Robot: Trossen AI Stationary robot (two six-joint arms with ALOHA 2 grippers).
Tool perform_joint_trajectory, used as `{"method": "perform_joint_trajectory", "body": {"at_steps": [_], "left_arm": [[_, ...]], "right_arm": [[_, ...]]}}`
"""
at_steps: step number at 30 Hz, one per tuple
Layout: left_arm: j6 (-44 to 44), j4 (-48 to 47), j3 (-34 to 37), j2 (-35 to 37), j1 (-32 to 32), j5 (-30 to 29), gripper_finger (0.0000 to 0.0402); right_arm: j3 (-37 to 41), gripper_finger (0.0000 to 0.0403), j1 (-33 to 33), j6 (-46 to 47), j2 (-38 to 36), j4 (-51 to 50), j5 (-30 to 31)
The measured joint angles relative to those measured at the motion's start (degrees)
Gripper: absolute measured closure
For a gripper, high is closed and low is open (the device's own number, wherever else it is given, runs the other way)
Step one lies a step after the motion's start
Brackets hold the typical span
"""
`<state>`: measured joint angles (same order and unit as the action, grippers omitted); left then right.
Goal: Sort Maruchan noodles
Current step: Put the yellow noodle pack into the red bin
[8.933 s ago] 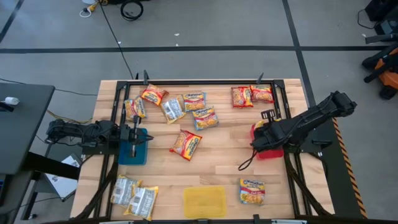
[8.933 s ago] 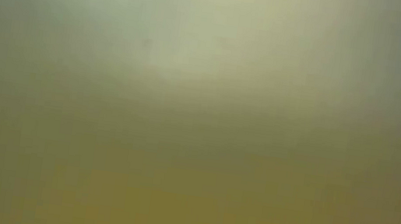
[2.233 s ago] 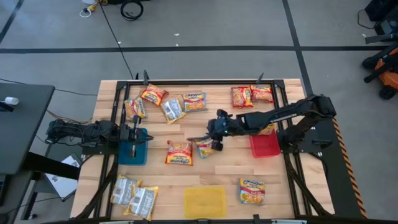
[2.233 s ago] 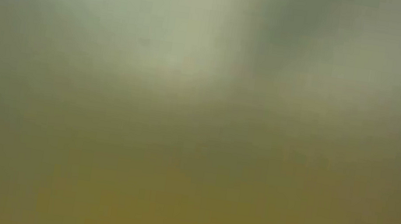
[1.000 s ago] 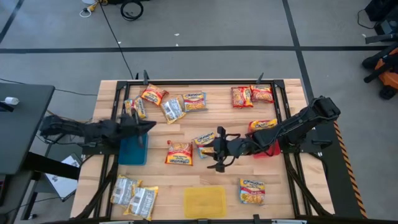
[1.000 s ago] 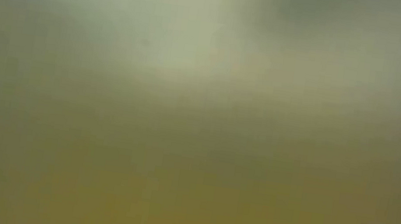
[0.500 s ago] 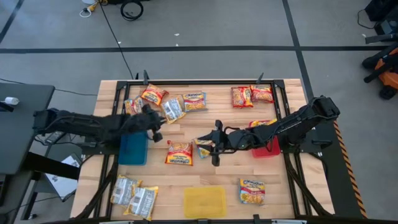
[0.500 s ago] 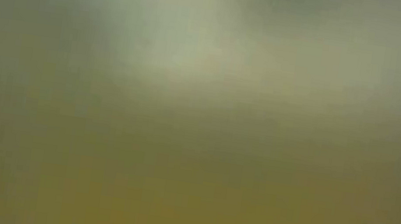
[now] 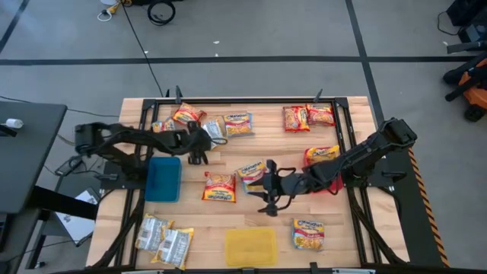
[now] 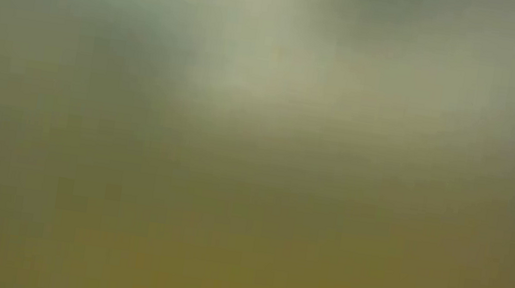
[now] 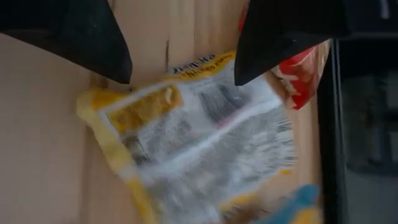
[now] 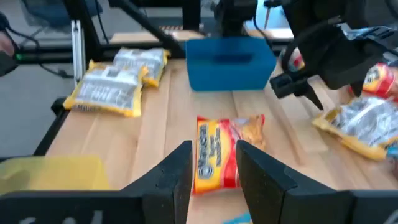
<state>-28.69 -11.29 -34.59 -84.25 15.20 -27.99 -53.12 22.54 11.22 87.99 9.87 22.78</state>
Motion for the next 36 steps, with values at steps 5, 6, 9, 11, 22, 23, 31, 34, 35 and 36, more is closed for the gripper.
{"method": "perform_joint_trajectory", "body": {"at_steps": [5,6,9,11,22,23,31,34,35,36], "left_arm": [[-6.56,5.73,-0.14,-5.67,-0.53,-2.27,0.0112],[-7.51,7.23,-0.25,-6.54,-0.75,-2.47,0.0112],[-9.93,10.06,-0.31,-8.43,-1.74,-2.0,0.0123],[-10.9,11.97,-0.35,-9.36,-2.5,-0.72,0.0143],[-3.5,18.42,-0.11,-9.9,-4.61,-1.45,0.0386],[-2.67,18.0,0.05,-10.03,-4.84,-1.52,0.0389],[3.14,12.18,-0.93,-4.8,-10.78,-3.18,0.0398],[6.35,5.1,-3.59,1.03,-13.2,-3.67,0.0399],[7.29,3.18,-4.42,3.31,-13.92,-3.79,0.0399],[8.0,1.26,-5.18,5.72,-14.57,-3.71,0.0399]], "right_arm": [[0.0,0.0272,0.73,0.66,0.0,-0.92,0.05],[0.0,0.0272,0.76,0.66,0.0,-0.89,0.05],[0.0,0.0272,0.75,0.69,0.0,-0.79,0.09],[0.0,0.0272,0.75,0.83,0.0,-0.74,0.09],[0.0,0.0272,0.71,0.83,0.0,-0.52,0.09],[0.0,0.0272,0.71,0.79,0.0,-0.52,0.09],[0.0,0.0272,-0.63,-5.89,0.02,-1.55,2.41],[0.0,0.0272,-1.19,-10.5,0.02,-1.9,5.4],[0.0,0.0272,-1.41,-12.18,0.02,-1.8,5.97],[0.0,0.0271,-1.75,-14.04,0.02,-1.75,6.12]]}}
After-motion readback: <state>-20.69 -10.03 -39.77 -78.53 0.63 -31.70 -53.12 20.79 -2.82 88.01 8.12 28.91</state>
